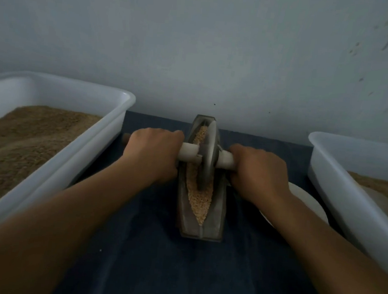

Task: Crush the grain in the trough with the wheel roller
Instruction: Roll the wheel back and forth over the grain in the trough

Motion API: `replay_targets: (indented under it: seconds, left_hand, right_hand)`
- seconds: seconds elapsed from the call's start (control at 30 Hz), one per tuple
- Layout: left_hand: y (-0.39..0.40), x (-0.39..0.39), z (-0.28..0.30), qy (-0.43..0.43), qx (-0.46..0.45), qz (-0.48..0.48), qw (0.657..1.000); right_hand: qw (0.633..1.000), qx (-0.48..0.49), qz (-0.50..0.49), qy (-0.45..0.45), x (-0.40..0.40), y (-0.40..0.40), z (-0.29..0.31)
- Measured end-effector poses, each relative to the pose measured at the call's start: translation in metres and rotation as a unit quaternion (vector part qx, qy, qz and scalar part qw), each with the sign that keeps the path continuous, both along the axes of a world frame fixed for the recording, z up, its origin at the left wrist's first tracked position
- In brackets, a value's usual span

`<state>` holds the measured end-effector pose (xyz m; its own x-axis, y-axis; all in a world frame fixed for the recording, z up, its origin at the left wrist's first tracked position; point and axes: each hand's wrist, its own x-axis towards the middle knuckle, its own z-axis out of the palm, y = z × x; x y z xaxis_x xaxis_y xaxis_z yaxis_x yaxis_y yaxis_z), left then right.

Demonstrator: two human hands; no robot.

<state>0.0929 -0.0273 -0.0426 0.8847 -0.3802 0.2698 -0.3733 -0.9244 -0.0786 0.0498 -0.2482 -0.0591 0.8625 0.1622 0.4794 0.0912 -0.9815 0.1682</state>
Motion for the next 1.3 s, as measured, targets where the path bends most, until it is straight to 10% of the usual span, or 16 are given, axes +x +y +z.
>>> replay_targets:
  seconds: [1.3]
  left_hand:
    - [-0.019, 0.044, 0.012, 0.044, 0.009, 0.048, 0.998]
  right_hand:
    - [0.999, 0.019, -0.014, 0.045, 0.065, -0.007, 0.010]
